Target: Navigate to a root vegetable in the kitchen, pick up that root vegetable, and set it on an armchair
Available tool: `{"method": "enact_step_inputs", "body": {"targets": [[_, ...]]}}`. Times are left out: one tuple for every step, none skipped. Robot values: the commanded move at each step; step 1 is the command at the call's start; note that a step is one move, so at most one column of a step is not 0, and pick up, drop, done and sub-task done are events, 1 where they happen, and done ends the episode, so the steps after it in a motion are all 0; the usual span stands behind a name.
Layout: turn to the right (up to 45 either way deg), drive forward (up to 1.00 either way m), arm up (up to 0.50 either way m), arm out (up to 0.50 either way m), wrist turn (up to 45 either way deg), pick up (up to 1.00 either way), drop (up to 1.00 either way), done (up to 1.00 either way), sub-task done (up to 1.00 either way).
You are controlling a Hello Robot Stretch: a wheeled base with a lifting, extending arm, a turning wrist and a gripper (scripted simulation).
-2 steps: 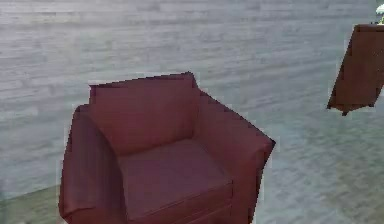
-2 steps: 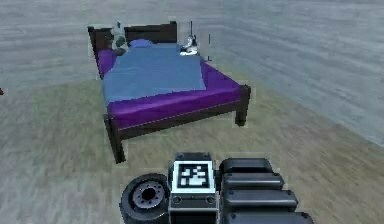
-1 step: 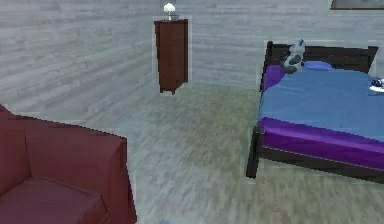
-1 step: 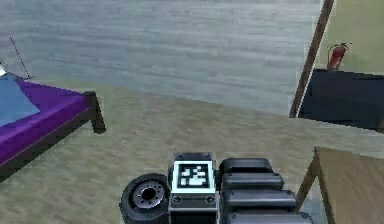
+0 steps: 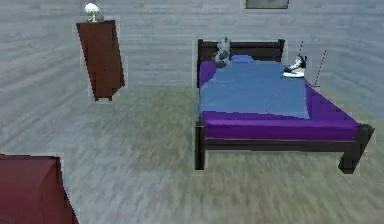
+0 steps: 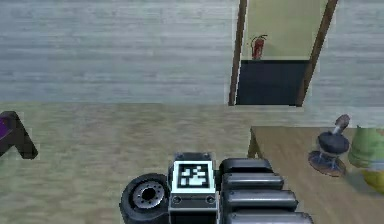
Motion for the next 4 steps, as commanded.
{"method": "enact_step_inputs", "body": {"targets": [[0.0,0.10,0.00,0.00,0.0,0.00,0.00,0.00,0.00],[45.0,0.00,0.00,0.00,0.0,0.00,0.00,0.00,0.00],[42.0,0.00,0.00,0.00,0.0,0.00,0.00,0.00,0.00],[3.0,0.00,0.00,0.00,0.0,0.00,0.00,0.00,0.00]]}}
